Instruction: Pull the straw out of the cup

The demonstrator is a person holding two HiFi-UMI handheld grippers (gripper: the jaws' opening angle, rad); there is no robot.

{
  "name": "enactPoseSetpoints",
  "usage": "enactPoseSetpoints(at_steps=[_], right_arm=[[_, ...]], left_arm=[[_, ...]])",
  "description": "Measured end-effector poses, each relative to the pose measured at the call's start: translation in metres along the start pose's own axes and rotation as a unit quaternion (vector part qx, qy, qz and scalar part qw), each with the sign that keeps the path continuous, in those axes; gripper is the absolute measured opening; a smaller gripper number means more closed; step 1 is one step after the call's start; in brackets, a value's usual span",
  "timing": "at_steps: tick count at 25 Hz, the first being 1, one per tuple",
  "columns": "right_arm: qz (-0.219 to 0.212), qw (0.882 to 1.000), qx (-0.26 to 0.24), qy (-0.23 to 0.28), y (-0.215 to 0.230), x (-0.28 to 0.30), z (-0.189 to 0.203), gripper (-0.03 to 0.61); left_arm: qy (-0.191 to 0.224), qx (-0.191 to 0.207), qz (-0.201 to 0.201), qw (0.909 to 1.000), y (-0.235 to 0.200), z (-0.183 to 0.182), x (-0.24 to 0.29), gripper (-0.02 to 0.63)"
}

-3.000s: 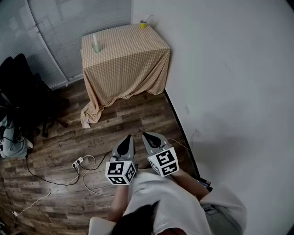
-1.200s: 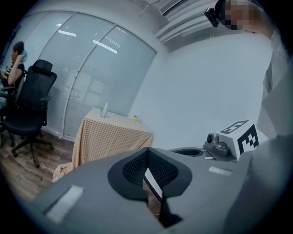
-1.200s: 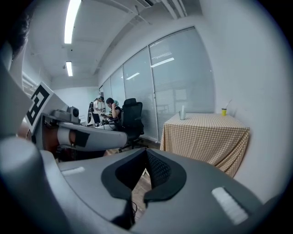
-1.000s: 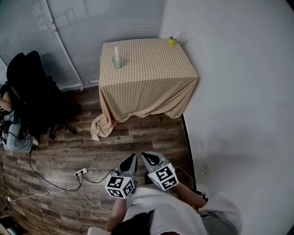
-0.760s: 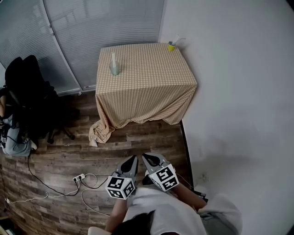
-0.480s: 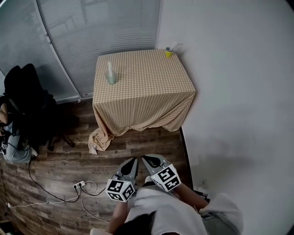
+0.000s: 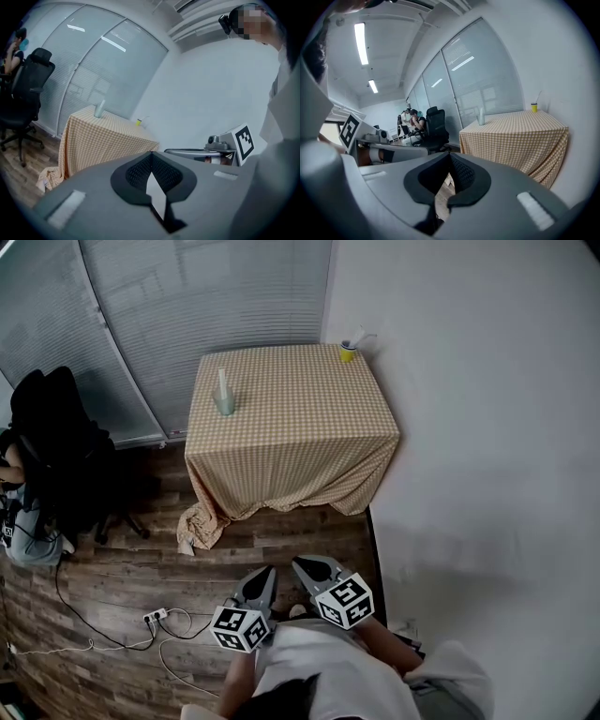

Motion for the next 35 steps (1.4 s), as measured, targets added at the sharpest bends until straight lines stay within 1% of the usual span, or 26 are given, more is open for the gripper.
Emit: enactPoseSetpoints(at_steps=[5,8,14,19,25,30,35], right_arm=[[-0.005,1.0,-0.016,-0.018,-0.004,-0.004,0.009,0.006],[-0.01,1.0,-0.013,-0.013,-0.001,-0.005,0.009,0.006],[0.012,1.0,0.004,-0.015,0.011,-0.001,0.011,0.006],[0.004,1.0,-0.004,-0.021,0.013,0.01,0.009,0.008],[0.016,0.999,-0.002,-0.04,0.025,0.033,0.004,0.006],[0.031,0.999,0.003,-0.045,0.043,0.054,-0.004,0.007],[0.038,0.998,-0.001,-0.051,0.055,0.084,-0.019,0.006]], left_arm=[[-0.002,-0.003,0.0,1.0,0.003,0.0,0.003,0.014],[-0.014,0.004,0.006,0.9999,0.001,0.004,0.009,0.014],[-0.013,0.004,0.01,0.9998,-0.006,0.004,0.015,0.014],[-0.014,-0.003,0.015,0.9998,-0.017,0.001,0.025,0.014],[-0.021,-0.013,0.021,0.9995,-0.037,-0.008,0.038,0.014],[-0.026,-0.02,0.03,0.999,-0.057,-0.015,0.057,0.014],[-0.029,-0.024,0.035,0.9987,-0.083,-0.03,0.073,0.014]])
Point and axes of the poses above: the fingertips, and each gripper's own axes: x forward along the fingers, y to its right, z out of its underside, the point moved 1 cm from there along -x, backward along the fingers, and after that the axes turned 3 degrees about x, right-handed, at the moved point
